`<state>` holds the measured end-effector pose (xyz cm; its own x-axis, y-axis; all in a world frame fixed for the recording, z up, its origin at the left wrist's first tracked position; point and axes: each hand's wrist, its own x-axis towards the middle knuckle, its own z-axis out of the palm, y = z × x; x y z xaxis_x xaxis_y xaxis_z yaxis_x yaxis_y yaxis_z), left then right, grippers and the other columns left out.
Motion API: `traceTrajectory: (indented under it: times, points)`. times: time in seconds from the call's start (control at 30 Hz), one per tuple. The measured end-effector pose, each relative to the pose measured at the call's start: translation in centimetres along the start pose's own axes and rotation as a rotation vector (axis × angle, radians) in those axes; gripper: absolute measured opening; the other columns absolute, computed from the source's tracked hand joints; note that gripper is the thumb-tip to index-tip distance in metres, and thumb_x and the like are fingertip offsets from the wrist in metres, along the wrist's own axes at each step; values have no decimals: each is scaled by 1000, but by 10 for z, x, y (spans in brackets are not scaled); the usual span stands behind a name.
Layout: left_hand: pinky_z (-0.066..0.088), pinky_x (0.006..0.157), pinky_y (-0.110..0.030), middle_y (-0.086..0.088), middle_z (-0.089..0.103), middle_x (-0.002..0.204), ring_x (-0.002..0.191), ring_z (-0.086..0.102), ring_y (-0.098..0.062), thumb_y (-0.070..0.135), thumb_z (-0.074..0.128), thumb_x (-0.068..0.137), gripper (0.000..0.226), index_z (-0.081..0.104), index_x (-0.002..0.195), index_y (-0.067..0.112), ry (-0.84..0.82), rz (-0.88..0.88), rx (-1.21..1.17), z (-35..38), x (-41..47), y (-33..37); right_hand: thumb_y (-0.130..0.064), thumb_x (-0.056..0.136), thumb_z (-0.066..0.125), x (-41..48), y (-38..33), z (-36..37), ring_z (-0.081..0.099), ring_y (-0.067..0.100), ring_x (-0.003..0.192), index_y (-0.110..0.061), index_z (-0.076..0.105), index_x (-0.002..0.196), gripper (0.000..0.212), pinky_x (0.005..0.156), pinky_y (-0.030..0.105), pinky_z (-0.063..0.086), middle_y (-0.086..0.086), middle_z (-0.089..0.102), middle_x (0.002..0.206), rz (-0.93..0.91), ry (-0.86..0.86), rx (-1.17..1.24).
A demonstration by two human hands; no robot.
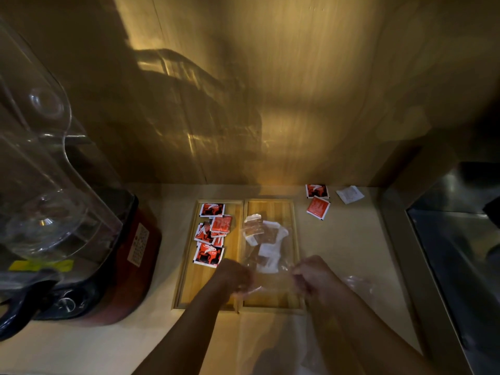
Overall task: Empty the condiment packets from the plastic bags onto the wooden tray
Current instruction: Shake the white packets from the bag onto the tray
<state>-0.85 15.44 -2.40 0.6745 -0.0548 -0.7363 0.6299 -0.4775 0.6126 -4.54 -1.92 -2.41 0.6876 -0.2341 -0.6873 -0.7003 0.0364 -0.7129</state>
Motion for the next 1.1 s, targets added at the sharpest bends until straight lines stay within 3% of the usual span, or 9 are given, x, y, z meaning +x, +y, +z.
traceTrajectory:
  times: [0.1,0.2,0.3,0.37,0.47,0.57,0.73,0.97,1.1]
  points:
    - [50,48,-19,0,51,66,55,52,-10,5,55,87,29,47,62,17,77,8,-10,0,6,-7,6,81,50,6,16,-1,30,13,22,-10,43,46,39,35,11,21,-1,37,25,-42,61,6]
    - [45,37,-17,-10,53,65,41,55,-12,0,51,88,25,52,65,6,-52,-105,-135,1,4,-19,1,81,53,4,27,-1,30,14,20,-9,46,38,44,34,14,22,6,39,28,-33,5,-118]
    - [49,38,-22,-13,59,67,47,57,-17,10,66,82,14,63,77,-2,-115,-176,-360,0,3,-22,-14,82,61,-1,28,-4,34,15,25,-7,49,43,42,36,15,20,5,41,31,66,-105,6]
    - [50,38,-22,-9,65,58,44,60,-16,12,68,82,16,64,81,-4,-122,-161,-429,1,4,-16,-19,83,62,2,21,-3,38,14,25,-6,54,50,37,36,14,20,3,45,32,84,-114,66]
    - [47,37,-19,-9,63,56,43,59,-15,2,57,86,11,63,76,-1,-56,-37,-491,1,1,3,-8,85,56,7,5,1,34,8,26,-8,54,58,27,33,11,20,-1,43,37,40,-98,189]
    - [47,54,-27,-7,64,60,57,58,-19,3,55,87,18,63,70,5,-20,34,-480,-3,2,10,0,84,54,11,-5,1,32,8,24,-8,53,56,29,30,11,23,0,40,35,-53,-75,201]
    - [44,37,-18,0,56,37,35,48,-10,4,45,91,34,51,57,8,-181,-188,-299,-2,3,-24,2,74,51,1,19,-7,34,15,23,-7,51,35,40,33,12,22,8,41,30,43,-51,-231]
    - [39,34,-17,-1,50,44,33,44,-11,10,51,90,31,56,59,8,-212,-202,-397,-4,3,-20,-23,81,65,5,28,-4,36,16,31,-10,54,49,36,39,21,23,6,43,40,91,-78,-52]
    - [39,33,-17,-2,56,43,34,50,-11,3,46,90,27,56,65,5,-176,-126,-438,-6,7,-4,-13,82,61,8,8,0,31,12,29,-6,63,61,22,41,18,20,3,39,42,111,-112,20]
